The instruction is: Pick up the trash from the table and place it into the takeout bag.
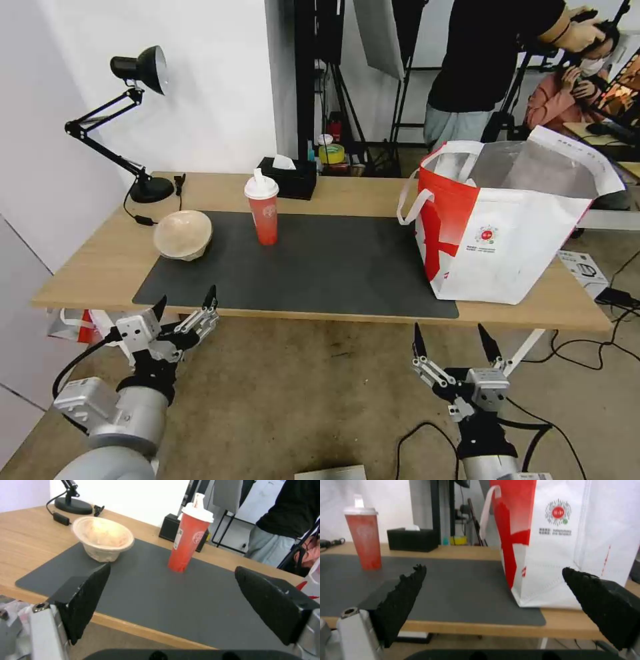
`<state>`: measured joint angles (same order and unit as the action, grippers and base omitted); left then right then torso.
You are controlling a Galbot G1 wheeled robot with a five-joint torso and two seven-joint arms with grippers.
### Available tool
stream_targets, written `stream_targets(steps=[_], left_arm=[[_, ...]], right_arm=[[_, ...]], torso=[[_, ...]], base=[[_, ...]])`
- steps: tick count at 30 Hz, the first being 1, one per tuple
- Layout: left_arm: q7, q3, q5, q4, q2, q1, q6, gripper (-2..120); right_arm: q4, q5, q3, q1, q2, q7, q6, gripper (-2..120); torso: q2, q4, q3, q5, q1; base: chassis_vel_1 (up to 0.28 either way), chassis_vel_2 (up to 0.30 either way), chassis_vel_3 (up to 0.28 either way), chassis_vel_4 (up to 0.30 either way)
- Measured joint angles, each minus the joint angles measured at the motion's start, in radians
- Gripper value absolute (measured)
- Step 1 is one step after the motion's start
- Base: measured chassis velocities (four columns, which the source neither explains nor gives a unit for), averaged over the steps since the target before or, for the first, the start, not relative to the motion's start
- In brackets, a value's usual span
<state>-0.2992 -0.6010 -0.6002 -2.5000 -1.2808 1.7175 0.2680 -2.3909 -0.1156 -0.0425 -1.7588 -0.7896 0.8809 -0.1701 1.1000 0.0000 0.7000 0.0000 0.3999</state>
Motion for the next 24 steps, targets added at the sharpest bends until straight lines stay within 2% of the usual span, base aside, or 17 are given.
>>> stream_targets(steps=[24], left_arm=[[-0.001, -0.004, -0.001, 0.000, 0.000, 0.008, 0.000, 100]], right_arm=[[0.016, -0.006, 0.006, 0.001, -0.028, -0.003, -0.002, 100]], torso=[[0.000, 0.0000, 0.000, 0.0000, 0.000]], base=[[0.000, 0.000, 0.000, 0.000]])
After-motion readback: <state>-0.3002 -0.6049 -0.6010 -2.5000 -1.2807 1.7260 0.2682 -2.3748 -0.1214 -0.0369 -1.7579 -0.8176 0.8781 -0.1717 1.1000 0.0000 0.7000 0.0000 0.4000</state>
